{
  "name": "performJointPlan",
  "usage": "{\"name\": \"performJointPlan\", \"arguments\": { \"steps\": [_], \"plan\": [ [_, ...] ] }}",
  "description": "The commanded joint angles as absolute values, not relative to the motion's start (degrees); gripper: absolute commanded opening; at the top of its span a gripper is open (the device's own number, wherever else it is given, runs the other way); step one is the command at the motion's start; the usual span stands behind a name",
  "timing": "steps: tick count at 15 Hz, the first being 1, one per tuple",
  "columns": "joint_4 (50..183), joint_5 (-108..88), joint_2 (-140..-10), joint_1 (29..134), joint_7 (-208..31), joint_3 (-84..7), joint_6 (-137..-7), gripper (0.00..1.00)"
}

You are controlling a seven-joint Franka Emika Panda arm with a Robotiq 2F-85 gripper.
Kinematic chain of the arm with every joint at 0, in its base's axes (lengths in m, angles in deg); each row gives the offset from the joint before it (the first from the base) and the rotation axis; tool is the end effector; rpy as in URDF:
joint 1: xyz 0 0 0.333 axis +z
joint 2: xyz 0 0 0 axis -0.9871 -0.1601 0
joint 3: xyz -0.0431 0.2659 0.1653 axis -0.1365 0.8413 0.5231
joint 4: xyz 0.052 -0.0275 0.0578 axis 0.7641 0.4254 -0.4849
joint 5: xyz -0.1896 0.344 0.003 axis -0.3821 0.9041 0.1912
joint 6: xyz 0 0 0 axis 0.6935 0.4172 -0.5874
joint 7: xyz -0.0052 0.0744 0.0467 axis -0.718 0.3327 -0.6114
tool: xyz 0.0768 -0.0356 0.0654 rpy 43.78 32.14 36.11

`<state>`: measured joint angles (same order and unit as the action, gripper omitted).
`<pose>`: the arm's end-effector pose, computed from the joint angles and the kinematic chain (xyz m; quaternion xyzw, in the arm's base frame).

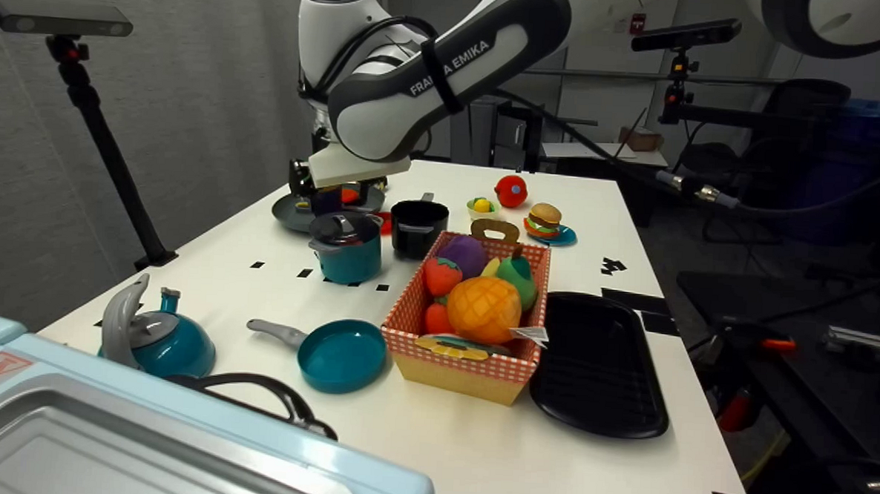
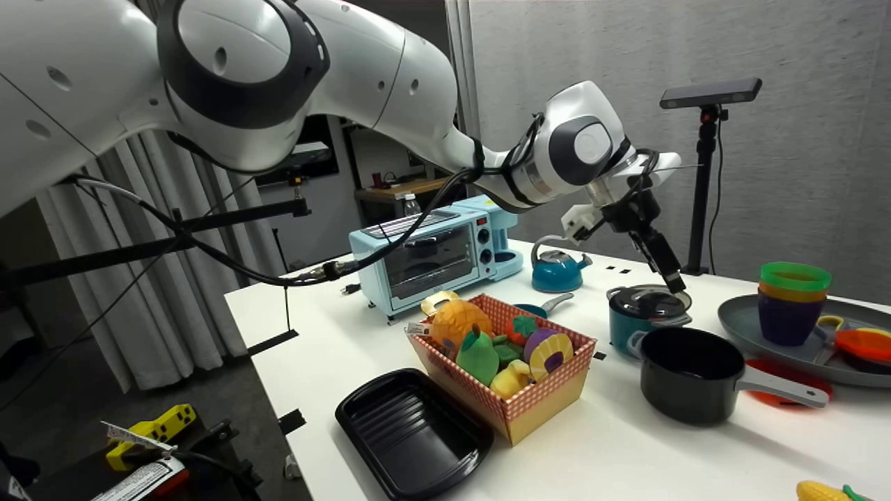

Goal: Transfer the lid from the black pot to the blue pot

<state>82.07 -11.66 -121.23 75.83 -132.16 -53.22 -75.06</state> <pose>0.7786 -0.2228 0.2250 0.8592 -0.4568 0.1975 0.1186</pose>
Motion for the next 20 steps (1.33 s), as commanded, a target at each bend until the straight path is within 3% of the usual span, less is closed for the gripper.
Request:
{"name": "performJointPlan", "arguments": {
  "steps": [1, 20],
  "plan": [
    [84.5, -11.1, -117.4, 74.8, -129.3, -52.3, -75.8, 1.00],
    [128.6, -6.0, -83.4, 69.0, -96.1, -45.7, -88.5, 1.00]
  ]
}}
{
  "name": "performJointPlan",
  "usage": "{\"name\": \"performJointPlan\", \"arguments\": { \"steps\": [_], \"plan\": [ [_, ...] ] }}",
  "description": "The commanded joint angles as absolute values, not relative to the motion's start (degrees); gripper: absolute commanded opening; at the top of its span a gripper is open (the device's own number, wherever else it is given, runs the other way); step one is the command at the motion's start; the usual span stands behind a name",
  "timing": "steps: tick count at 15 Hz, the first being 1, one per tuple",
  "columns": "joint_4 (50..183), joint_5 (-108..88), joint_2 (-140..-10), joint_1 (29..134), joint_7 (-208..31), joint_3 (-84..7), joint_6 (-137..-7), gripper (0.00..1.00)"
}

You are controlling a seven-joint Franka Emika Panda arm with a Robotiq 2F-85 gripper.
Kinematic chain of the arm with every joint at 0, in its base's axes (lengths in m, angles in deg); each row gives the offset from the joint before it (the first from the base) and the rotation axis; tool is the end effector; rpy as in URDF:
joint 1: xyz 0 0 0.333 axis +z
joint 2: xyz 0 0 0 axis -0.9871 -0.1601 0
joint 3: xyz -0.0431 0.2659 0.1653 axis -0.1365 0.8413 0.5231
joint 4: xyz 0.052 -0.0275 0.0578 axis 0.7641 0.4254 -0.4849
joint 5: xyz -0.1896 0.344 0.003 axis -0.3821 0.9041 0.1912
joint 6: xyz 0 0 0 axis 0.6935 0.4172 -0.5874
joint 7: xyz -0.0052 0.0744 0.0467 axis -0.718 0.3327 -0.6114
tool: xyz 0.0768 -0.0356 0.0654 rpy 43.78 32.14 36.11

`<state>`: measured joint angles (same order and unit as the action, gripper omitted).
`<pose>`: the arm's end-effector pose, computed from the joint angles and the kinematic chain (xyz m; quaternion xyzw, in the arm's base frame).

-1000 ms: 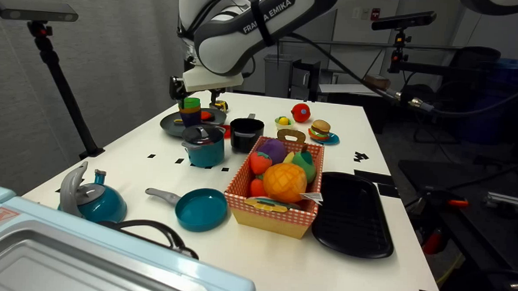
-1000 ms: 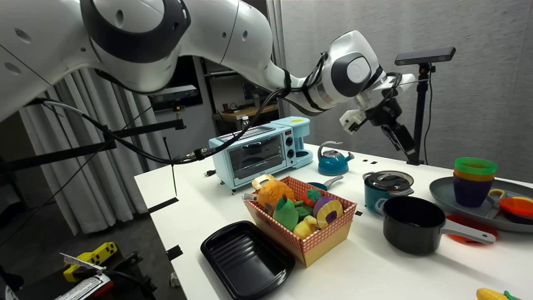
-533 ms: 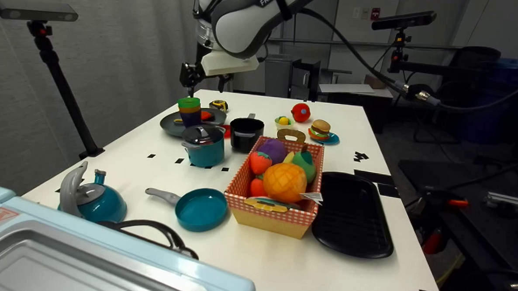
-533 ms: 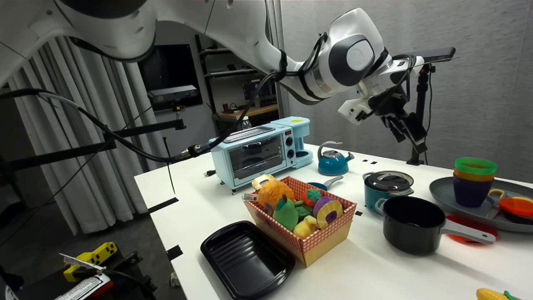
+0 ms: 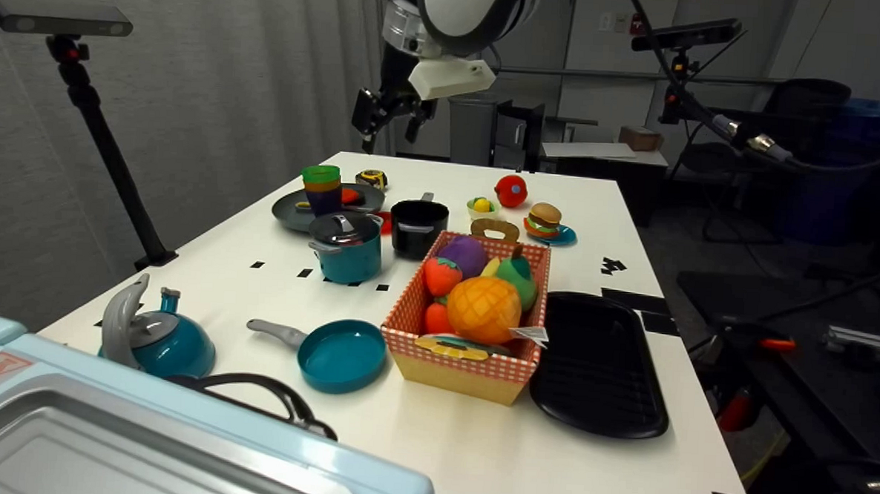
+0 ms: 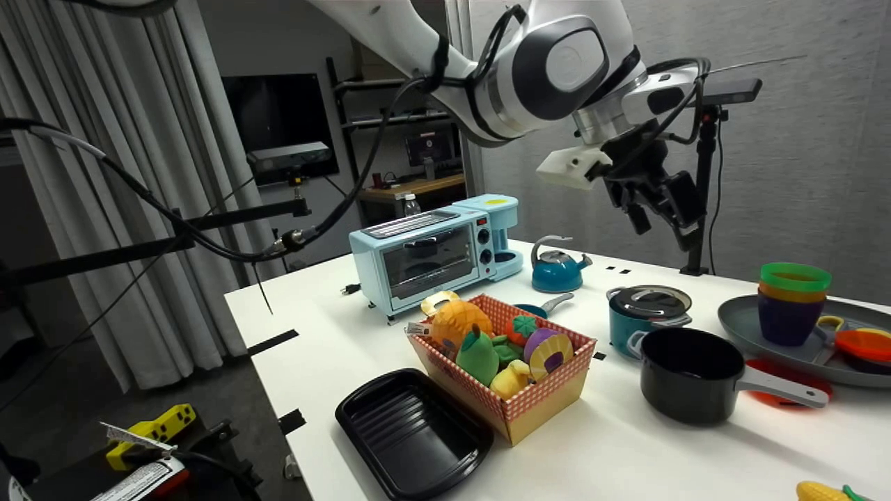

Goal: Transfer the lid from the black pot to the blue pot

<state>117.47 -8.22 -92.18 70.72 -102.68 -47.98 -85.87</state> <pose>0.6724 -0.2612 0.3261 0.9275 -0.3132 0.1902 0.0738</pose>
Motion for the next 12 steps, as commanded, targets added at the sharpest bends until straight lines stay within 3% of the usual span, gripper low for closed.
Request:
{"name": "performJointPlan", "arguments": {
  "steps": [1, 8, 12],
  "plan": [
    [131.3, -5.7, -81.3, 68.7, -94.7, -45.5, -88.9, 1.00],
    [141.7, -1.4, -72.5, 66.3, -83.0, -43.8, -89.0, 1.00],
    [140.1, -2.2, -73.8, 67.5, -83.6, -45.3, -87.0, 1.00]
  ]
}}
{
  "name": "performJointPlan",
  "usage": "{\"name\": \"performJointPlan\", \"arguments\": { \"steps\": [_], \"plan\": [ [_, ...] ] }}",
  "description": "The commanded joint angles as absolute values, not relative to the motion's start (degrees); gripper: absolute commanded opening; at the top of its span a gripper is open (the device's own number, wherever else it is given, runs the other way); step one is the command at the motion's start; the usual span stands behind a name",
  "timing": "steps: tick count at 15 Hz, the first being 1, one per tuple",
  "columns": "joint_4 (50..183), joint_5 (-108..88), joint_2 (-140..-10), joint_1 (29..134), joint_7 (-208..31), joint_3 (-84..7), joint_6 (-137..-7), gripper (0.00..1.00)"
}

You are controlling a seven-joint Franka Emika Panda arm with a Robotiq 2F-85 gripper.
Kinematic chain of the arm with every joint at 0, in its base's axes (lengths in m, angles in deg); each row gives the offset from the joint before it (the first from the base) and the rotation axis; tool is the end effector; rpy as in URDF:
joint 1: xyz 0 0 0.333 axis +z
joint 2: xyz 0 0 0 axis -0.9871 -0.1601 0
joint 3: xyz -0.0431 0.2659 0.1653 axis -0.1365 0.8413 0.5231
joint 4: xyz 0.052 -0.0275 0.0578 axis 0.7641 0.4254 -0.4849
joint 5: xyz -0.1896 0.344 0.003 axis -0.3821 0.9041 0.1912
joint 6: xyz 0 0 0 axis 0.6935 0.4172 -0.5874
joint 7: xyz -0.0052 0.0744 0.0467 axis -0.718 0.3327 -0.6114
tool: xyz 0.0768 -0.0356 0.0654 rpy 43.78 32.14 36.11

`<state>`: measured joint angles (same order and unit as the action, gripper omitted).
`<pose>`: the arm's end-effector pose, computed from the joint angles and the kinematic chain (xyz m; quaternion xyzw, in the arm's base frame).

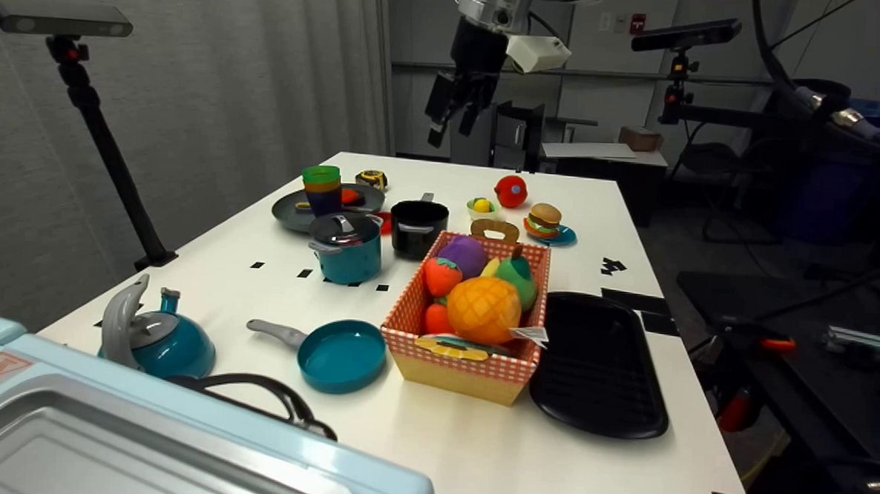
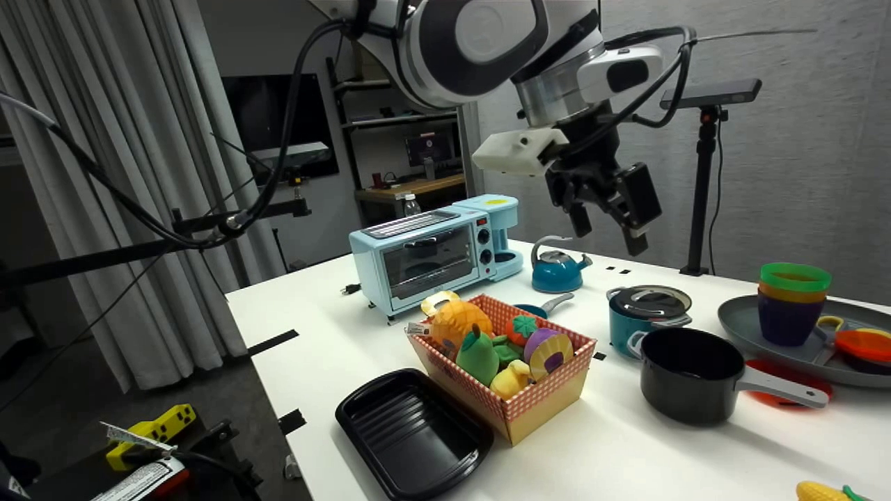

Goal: Transfer the lid from the black pot to the blue pot

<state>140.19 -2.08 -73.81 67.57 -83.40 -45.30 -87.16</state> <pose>0.5710 -0.2490 0.3527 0.9612 -0.2225 0.1604 0.0305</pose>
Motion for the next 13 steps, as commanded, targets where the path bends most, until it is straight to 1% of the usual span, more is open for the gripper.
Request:
{"name": "performJointPlan", "arguments": {
  "steps": [1, 13],
  "plan": [
    [140.8, -1.9, -73.2, 67.5, -82.8, -45.2, -87.0, 1.00],
    [141.6, -1.8, -72.5, 67.5, -82.3, -45.2, -87.0, 1.00]
  ]
}}
